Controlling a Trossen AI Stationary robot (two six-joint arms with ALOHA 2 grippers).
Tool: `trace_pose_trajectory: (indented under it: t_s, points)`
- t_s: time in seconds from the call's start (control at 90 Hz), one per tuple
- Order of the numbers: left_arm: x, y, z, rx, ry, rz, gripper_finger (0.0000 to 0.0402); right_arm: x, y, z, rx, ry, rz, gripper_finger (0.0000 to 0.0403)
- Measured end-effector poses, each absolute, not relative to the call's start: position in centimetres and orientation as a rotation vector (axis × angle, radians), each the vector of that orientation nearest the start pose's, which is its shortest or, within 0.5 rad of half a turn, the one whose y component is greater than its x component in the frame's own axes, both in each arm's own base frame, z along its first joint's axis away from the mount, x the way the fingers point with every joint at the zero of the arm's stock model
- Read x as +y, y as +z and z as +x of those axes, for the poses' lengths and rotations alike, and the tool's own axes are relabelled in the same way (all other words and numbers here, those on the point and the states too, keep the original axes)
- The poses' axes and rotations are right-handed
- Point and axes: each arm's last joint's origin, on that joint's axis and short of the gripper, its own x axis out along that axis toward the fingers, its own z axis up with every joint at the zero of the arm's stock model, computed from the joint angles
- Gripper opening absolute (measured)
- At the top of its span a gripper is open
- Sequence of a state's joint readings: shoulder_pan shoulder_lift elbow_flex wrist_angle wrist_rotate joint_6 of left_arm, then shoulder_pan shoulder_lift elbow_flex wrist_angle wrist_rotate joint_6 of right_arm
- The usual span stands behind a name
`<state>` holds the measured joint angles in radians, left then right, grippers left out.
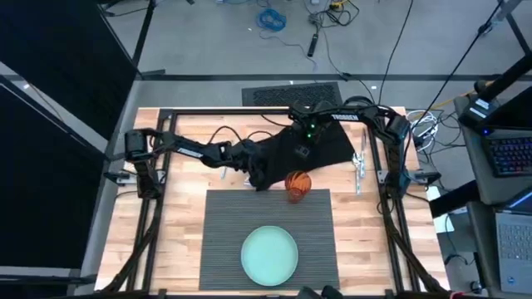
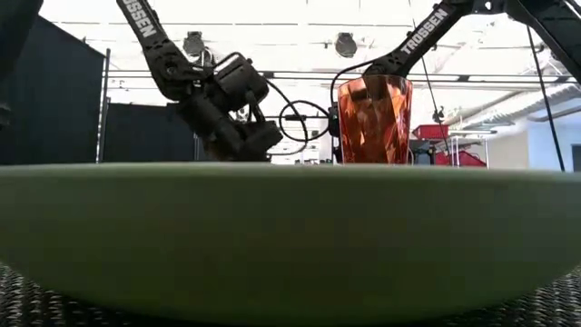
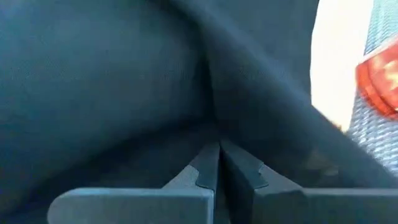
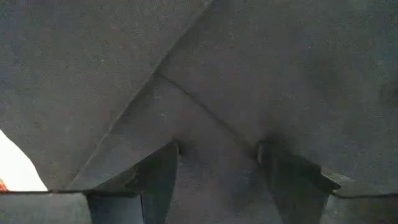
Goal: Set table place
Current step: Fold the black napkin
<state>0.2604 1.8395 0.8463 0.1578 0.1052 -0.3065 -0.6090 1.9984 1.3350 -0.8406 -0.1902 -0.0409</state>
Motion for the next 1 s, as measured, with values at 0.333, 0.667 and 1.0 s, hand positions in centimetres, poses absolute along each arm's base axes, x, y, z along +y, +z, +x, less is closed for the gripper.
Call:
trace_pose_trajectory:
  t_s: [0.333, 0.667, 1.0]
  points:
    - [6.8, 10.7, 32.8, 0.881, 0.241, -0.474, 0.0000, -20.5, 14.4, 30.3, 1.400, -0.312, 0.558, 0.0215]
    - [5.0, 11.3, 31.5, 1.019, 0.266, -0.499, 0.0000, -21.6, 14.4, 29.4, 1.391, -0.333, 0.597, 0.0215]
    - [6.2, 14.3, 29.1, 1.024, 0.527, -0.396, 0.0000, -21.1, 14.4, 28.4, 1.469, -0.204, 0.634, 0.0215]
